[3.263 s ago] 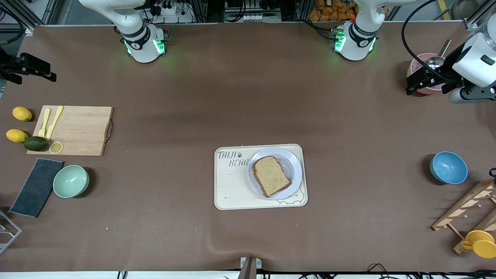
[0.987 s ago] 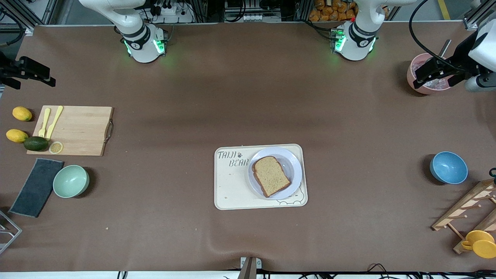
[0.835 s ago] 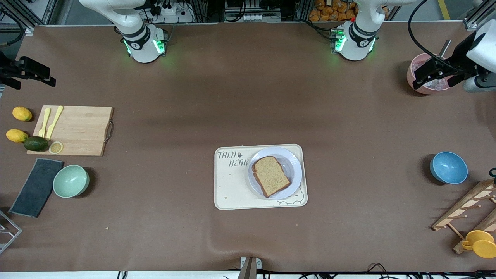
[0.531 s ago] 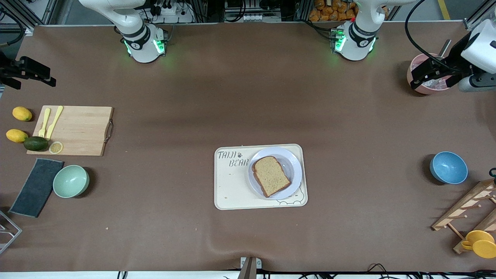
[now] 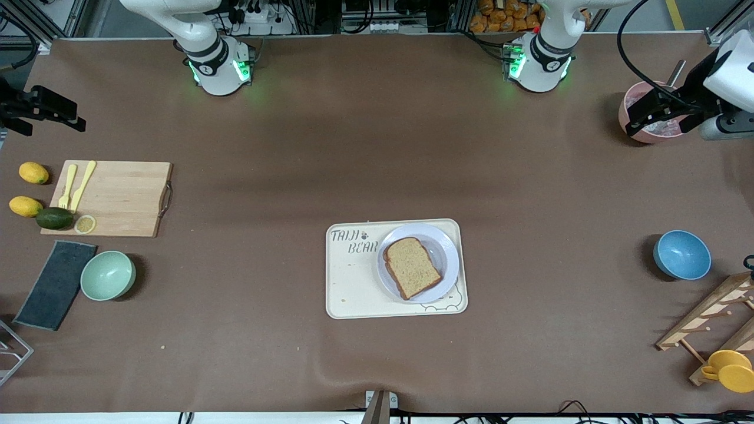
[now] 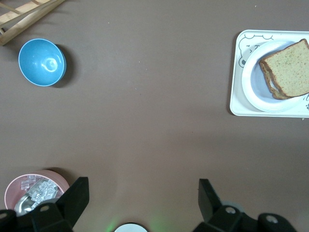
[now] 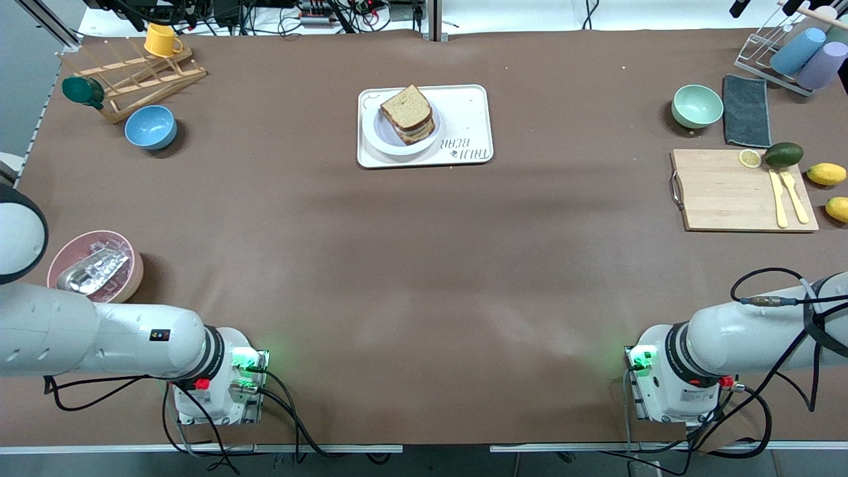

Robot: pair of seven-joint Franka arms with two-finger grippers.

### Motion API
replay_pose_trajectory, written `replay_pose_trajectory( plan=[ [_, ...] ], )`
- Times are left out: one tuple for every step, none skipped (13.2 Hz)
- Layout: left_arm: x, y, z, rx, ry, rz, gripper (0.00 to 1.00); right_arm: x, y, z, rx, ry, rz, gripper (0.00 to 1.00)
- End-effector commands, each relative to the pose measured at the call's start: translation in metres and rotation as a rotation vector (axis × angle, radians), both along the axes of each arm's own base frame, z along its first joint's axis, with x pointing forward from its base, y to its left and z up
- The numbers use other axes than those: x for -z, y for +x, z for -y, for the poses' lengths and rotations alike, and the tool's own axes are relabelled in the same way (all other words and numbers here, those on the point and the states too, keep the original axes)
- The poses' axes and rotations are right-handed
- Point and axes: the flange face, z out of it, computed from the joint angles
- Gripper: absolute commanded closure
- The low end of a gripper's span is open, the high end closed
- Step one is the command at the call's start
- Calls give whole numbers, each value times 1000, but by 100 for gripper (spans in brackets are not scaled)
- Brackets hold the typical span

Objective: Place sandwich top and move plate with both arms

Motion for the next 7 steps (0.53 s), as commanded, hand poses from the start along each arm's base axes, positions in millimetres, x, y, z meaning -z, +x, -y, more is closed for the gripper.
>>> replay_pose_trajectory(
  plan=[
    [2,1,-5,5,33,7,0,-3,-2,-2,2,-2,4,0],
    [2,0,-3,8,33,7,0,-3,-2,-2,2,-2,4,0],
    [2,0,-3,9,33,7,0,-3,-2,-2,2,-2,4,0],
    [3,1,-2,11,33,4,0,-3,-2,-2,2,-2,4,0],
    [3,0,0,14,33,4,0,-4,-2,-2,2,-2,6,0],
    [2,0,1,15,33,5,0,-4,-2,-2,2,-2,10,0],
    [2,0,1,17,35,6,0,-5,-2,-2,2,-2,12,0]
  ],
)
